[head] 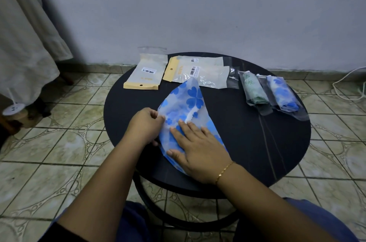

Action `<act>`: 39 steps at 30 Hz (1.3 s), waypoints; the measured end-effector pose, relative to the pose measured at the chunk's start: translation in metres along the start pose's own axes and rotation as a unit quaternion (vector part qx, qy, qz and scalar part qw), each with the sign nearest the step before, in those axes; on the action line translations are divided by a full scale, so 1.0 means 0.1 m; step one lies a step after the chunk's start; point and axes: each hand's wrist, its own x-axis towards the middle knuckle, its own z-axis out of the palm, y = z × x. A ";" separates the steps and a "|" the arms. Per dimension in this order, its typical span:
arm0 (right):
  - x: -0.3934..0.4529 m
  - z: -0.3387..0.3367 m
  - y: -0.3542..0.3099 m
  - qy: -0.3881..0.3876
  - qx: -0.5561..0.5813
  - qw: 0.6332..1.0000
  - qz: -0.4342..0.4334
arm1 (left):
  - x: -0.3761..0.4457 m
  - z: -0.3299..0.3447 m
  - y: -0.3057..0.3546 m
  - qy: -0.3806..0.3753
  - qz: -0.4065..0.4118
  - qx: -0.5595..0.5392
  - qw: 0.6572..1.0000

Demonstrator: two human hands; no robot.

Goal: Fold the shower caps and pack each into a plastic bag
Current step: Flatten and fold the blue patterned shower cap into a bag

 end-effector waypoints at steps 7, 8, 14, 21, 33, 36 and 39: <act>-0.01 -0.14 0.24 -0.023 0.010 0.998 -0.053 | 0.14 -0.01 0.17 -0.001 0.075 0.043 0.996; -0.02 -0.19 0.29 -0.028 0.028 0.998 -0.053 | 0.15 -0.01 0.18 -0.009 0.074 0.024 0.997; 0.02 -0.25 0.34 0.075 0.095 0.993 -0.016 | 0.15 0.01 0.12 -0.018 0.051 0.006 0.999; 0.10 -0.05 0.31 0.073 0.025 0.997 0.002 | 0.10 -0.07 0.17 -0.153 -0.058 -0.109 0.981; 0.10 -0.05 0.38 0.029 -0.005 0.998 0.052 | 0.78 -0.10 0.58 -0.156 -0.111 -0.078 0.978; 0.11 -0.02 0.43 0.040 -0.003 0.995 0.089 | 0.95 -0.09 0.44 -0.167 -0.143 -0.121 0.968; 0.12 -0.03 0.44 0.027 -0.010 0.994 0.106 | 1.01 -0.08 0.33 -0.163 -0.163 -0.176 0.957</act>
